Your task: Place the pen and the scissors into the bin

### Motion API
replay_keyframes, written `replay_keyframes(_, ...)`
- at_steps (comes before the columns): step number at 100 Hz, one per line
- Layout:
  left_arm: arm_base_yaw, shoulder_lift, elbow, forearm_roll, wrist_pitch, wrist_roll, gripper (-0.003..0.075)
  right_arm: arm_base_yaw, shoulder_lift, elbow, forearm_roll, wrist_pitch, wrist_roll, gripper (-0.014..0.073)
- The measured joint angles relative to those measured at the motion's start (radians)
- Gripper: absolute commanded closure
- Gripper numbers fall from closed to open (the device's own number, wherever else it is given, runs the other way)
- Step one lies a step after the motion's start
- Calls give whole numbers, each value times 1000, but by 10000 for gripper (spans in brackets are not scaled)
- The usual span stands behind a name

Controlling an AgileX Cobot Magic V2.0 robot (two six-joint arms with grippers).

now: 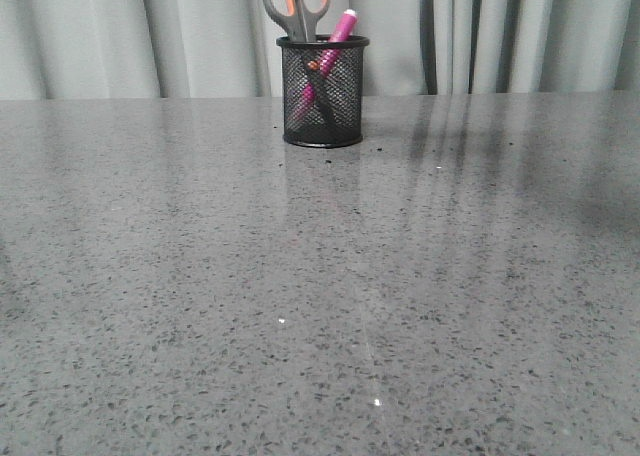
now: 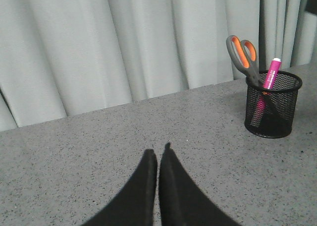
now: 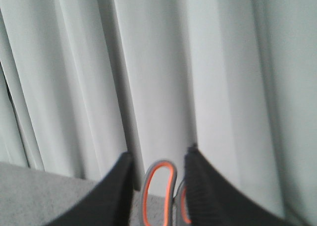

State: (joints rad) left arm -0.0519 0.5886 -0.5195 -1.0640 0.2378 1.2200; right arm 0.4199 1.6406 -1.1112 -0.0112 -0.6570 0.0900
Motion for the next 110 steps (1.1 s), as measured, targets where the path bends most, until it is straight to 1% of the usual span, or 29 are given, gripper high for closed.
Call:
replay_keyframes(3,0,0,0,0,0,0,739,-9,-43,22,0,13,0,667)
replay_keyframes(4,0,0,0,0,0,0,739,-15,-52,28,0,17,0,671)
replay_keyframes(12,0,0,0,0,0,0,739,-50,-152,101,-2,62,-5,664)
replay_keyframes(25,0,-4,2,0,-1,0,739,-107,-331,213,-9,176,-96,664)
replay_keyframes(36,0,-6,12,-13,-3,0,739,-128,-482,318,-13,250,-153,664)
replay_keyframes(48,0,-39,46,-36,-2,0,739,-141,-641,440,-17,300,-169,664)
replay_keyframes(60,0,-124,112,-58,-28,0,739,-145,-805,591,-17,314,-175,663)
replay_keyframes(72,0,-260,195,-92,-72,0,739,-145,-978,749,-17,312,-175,663)
replay_keyframes(84,0,-388,278,-124,-84,0,739,-145,-1140,885,-18,306,-176,663)
replay_keyframes(98,0,-508,351,-181,-92,0,739,-145,-1289,985,-18,306,-176,663)
replay_keyframes(110,0,-572,380,-207,-94,0,739,-145,-1404,1026,-18,355,-176,663)
